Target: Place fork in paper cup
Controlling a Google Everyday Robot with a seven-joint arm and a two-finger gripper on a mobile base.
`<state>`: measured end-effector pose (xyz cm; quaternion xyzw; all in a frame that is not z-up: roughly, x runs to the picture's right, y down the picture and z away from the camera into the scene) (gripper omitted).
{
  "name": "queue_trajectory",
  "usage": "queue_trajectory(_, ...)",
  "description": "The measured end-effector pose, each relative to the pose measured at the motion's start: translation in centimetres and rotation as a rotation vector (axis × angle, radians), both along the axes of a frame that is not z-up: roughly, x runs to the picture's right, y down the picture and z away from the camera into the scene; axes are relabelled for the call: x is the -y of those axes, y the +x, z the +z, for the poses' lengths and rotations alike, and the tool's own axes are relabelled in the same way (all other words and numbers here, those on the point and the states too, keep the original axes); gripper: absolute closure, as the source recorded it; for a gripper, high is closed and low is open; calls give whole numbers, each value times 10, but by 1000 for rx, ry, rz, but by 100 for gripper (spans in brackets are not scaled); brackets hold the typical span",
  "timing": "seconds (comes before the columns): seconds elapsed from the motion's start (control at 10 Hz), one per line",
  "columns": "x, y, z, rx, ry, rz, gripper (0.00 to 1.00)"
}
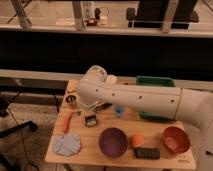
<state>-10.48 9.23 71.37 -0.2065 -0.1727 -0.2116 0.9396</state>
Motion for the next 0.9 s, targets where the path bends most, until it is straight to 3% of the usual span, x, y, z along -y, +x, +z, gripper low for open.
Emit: queue_trajectory(0.9,8,-3,11,-46,10,-9,100)
